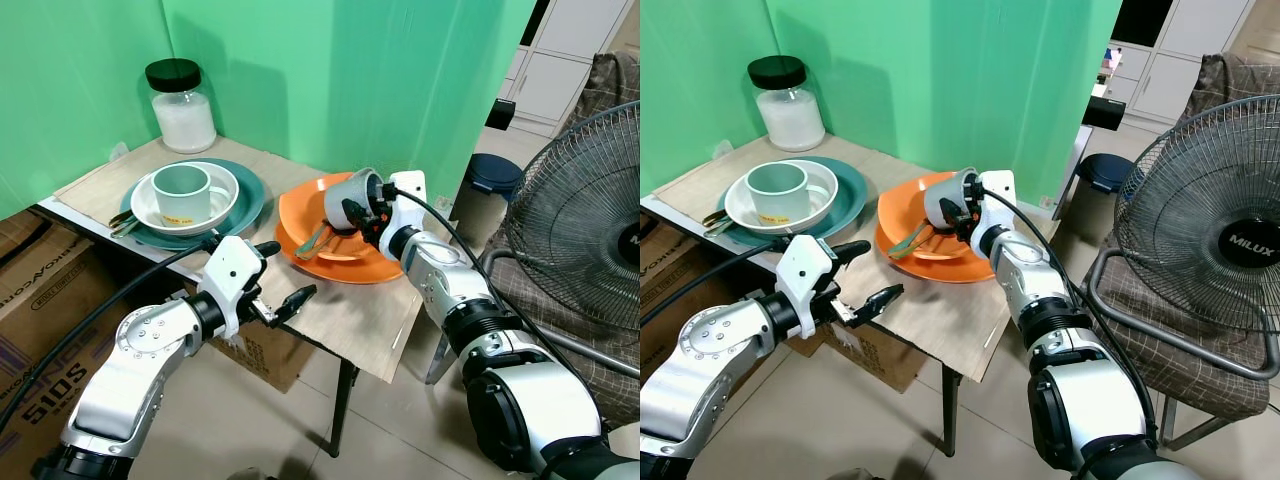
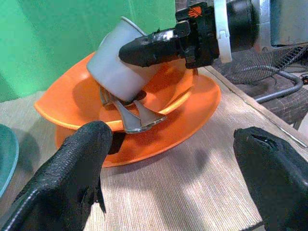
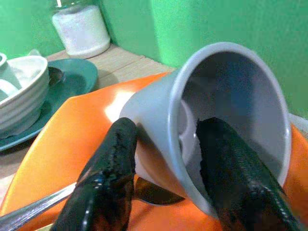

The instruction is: Setting the table

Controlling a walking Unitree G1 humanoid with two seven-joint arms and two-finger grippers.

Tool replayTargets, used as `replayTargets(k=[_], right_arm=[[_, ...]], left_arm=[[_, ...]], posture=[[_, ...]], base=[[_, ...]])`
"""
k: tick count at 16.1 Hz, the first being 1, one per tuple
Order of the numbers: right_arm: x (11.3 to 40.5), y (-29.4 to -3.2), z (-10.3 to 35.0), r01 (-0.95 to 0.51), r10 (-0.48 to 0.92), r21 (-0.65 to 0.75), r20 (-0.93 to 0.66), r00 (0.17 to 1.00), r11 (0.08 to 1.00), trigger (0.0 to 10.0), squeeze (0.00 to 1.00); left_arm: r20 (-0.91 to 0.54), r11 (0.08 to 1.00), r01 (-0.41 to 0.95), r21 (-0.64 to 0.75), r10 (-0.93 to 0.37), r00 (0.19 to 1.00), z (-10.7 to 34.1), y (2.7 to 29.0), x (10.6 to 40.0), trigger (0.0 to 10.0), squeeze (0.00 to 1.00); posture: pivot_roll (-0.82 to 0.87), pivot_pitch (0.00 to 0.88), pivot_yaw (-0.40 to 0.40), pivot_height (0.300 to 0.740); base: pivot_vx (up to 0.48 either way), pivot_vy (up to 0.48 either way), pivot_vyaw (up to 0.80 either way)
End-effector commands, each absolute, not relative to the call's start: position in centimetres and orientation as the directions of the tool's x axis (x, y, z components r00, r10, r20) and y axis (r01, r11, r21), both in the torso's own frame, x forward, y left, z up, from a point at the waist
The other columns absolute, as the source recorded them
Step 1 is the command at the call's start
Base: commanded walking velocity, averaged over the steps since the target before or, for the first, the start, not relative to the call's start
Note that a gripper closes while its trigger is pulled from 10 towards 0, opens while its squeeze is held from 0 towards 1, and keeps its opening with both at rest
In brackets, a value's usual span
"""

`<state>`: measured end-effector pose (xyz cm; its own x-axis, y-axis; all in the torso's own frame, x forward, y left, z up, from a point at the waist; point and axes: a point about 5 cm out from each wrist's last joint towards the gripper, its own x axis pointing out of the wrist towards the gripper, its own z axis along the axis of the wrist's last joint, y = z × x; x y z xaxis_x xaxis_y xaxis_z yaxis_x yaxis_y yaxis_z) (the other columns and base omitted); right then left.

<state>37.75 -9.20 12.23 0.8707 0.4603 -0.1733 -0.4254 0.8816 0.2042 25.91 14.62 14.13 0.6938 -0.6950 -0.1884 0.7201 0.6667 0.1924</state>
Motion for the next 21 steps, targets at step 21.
replayTargets(k=[21], right_arm=[[36.9,-9.9,14.8,-0.484,0.489,0.187,0.019,0.872,0.855,0.0,0.0]], left_arm=[[-0.149,0.674,0.683,0.281,-0.672,0.725,14.9,14.5,26.1,10.0,0.0]], posture=[[0.05,0.0,-0.022,0.74]], base=[[0.0,0.0,0.0]])
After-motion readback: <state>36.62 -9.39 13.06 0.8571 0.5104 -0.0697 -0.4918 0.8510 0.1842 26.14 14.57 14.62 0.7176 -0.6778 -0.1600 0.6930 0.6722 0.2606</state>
